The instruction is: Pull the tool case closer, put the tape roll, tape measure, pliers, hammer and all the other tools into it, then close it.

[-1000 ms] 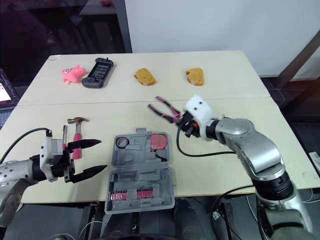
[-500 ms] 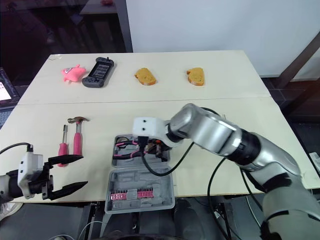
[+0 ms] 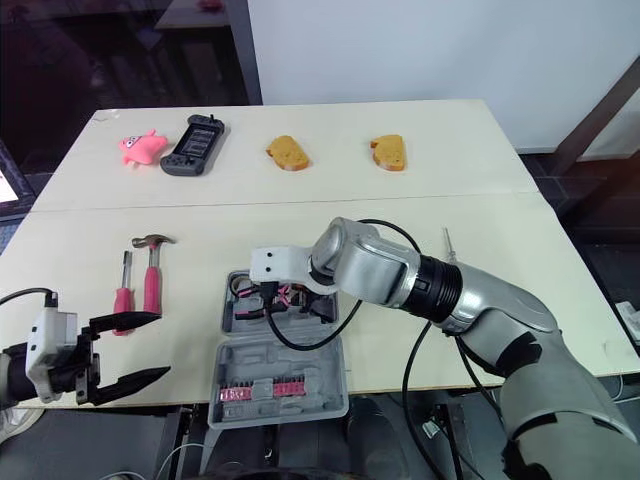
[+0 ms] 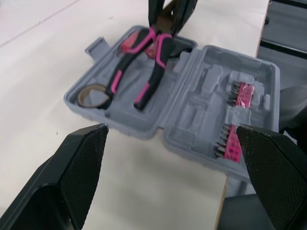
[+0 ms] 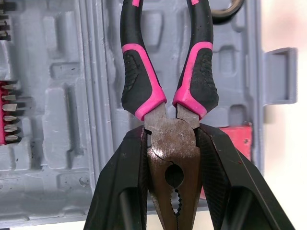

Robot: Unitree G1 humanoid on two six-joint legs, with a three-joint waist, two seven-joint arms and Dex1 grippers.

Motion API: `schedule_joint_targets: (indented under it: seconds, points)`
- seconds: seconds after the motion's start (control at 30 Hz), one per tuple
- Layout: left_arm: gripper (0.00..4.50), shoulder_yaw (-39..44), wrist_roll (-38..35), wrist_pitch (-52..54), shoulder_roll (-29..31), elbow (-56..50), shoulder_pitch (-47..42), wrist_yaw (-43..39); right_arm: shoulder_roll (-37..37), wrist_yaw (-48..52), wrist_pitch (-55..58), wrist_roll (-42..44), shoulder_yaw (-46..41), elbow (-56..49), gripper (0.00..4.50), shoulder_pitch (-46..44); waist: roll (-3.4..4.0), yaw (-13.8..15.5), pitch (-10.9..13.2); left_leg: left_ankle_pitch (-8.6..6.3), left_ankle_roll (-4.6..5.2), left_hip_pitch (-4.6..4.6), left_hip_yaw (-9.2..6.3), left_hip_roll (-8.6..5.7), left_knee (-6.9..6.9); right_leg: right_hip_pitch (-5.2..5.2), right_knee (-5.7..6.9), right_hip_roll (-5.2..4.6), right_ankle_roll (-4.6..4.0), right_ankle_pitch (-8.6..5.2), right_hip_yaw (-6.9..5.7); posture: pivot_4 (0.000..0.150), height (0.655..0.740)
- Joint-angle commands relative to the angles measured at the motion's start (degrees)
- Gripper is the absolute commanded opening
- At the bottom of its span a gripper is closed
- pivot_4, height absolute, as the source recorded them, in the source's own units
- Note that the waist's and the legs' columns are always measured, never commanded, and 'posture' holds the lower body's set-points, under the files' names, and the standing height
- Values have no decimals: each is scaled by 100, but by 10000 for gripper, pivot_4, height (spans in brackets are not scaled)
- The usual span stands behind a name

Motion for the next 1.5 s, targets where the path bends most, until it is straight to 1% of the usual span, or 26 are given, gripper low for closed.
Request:
schedule_joint_targets:
  seconds: [0.03,0.27,0.43,0.67,0.97,1.0,1.1,1.17,1.37,1.5]
  points:
    - [45000,116,-74,-127,-69,-137,-33,14,112,101,-146,-159,18,-11,9736,-57,0,-13,0,0,0,0,0,0,0,0,0,0,0,0,0,1500,7400]
    - [45000,90,-33,-131,-95,-129,-62,12,393,158,-263,-349,162,287,9736,102,-1,-13,0,0,0,0,-1,0,-3,-3,3,1,2,1,-1,1500,7400]
    - [45000,63,-9,-124,-93,-125,-81,20,715,201,-535,-558,249,857,9736,161,-1,-19,-1,0,0,0,-1,0,-2,-3,5,2,1,1,-1,1500,7400]
    - [45000,40,19,-114,-94,-131,-103,67,1013,308,-814,-766,210,1303,9736,294,-3,-26,-2,0,0,1,-2,1,-3,-3,6,3,2,1,-2,1500,7400]
    - [45000,37,55,-128,-82,-97,-113,103,1038,442,-985,-1007,105,1553,9736,609,-6,-33,-4,0,0,3,-3,1,-2,-3,14,4,2,1,-2,1500,7400]
    - [45000,34,58,-128,-83,-96,-112,105,1036,458,-1009,-1034,88,1573,20103,635,-5,-31,-4,0,0,4,-3,1,-2,-3,14,4,2,1,-2,1500,7400]
    - [45000,21,62,-118,-87,-98,-117,107,1112,456,-1009,-1081,-81,1648,33245,686,-9,-21,-6,0,0,5,-3,1,-2,-2,15,4,2,1,-2,1500,7400]
    - [45000,10,70,-108,-87,-98,-131,110,1194,454,-964,-1038,-315,1665,41181,673,-7,-18,-5,0,0,5,-4,1,-2,-1,15,4,2,1,-3,1500,7400]
    - [45000,2,90,-106,-67,-45,-177,84,1195,546,-1006,-961,-830,1601,41181,554,-8,-14,-4,0,0,4,-4,0,-2,-2,15,3,2,1,-3,1500,7400]
    - [45000,-32,110,-89,-65,-20,-238,79,1373,555,-1035,-757,-1285,1536,41181,617,-8,-16,-4,0,0,4,-4,0,-2,-2,15,3,2,1,-3,1500,7400]
